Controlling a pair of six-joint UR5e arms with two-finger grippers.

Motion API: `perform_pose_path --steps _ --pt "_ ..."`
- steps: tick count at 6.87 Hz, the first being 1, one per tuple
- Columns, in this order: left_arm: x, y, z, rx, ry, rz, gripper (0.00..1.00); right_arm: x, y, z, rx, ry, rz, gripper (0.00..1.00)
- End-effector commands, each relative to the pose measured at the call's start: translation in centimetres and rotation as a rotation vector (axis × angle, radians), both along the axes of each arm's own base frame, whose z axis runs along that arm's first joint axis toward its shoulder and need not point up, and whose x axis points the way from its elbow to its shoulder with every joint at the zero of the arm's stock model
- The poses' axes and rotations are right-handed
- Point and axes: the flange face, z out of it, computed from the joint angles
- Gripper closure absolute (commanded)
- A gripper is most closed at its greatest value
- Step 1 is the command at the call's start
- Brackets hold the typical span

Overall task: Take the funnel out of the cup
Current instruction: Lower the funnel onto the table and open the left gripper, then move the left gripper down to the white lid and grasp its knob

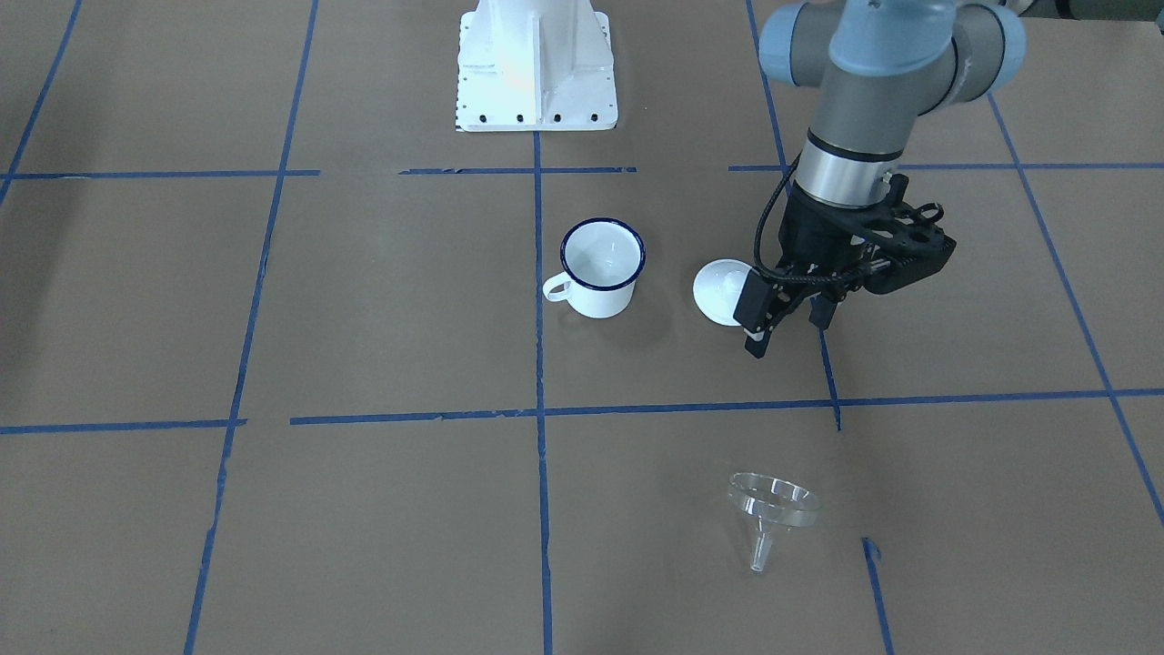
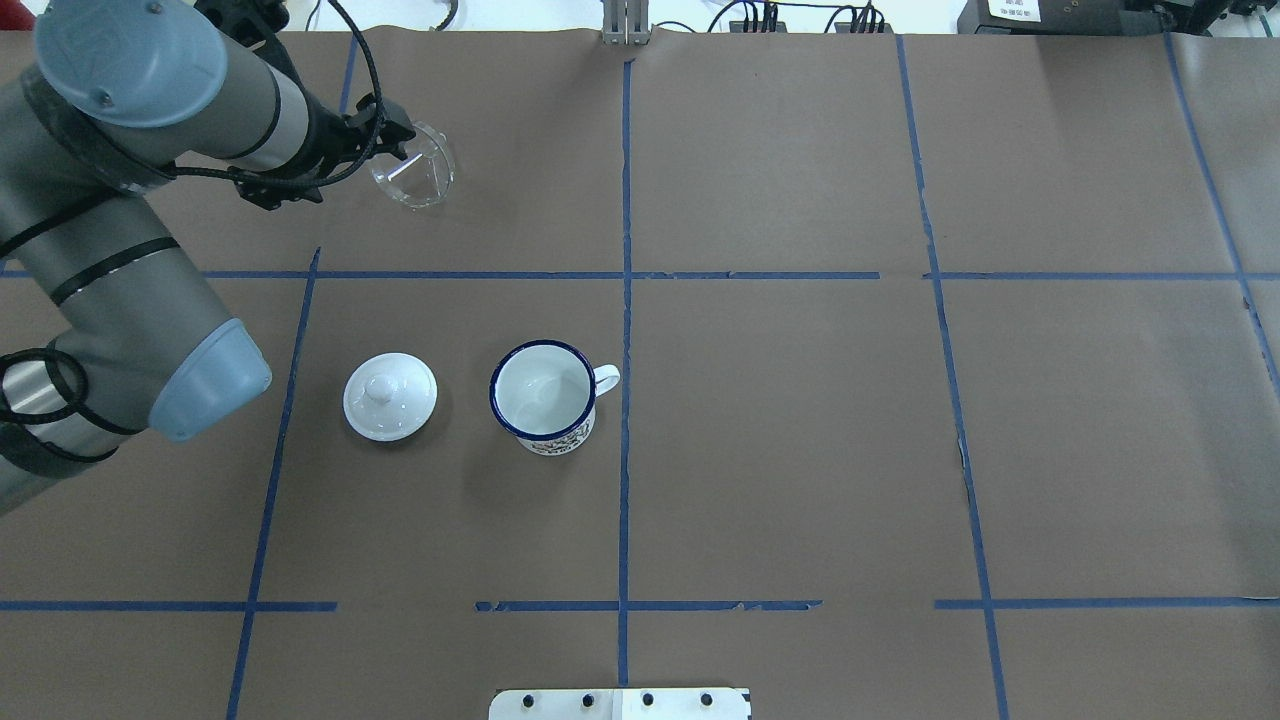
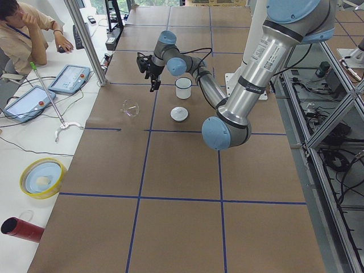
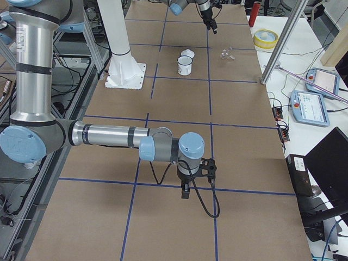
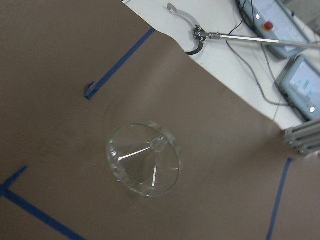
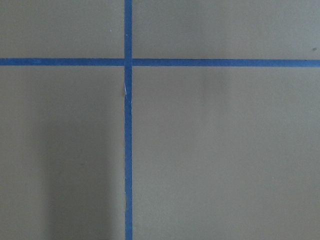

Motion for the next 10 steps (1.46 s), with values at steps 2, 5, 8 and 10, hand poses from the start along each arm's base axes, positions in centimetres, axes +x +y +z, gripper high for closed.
perform_pose_path --steps 2,5,8,10 --pt "0.6 3.1 -3.5 0.09 0.16 0.233 0.0 0.0 0.0 0.0 0.0 0.0 0.0 0.0" --pt "4.8 4.7 0.1 0.034 0.11 0.296 0.0 0.0 0.0 0.0 0.0 0.0 0.0 0.0" --pt "11.3 7.3 6.9 -0.032 -0.024 0.346 0.0 0.0 0.0 0.0 0.0 0.0 0.0 0.0" --pt "11.4 7.9 9.2 -0.048 -0.072 0.375 0.0 0.0 0.0 0.0 0.0 0.0 0.0 0.0"
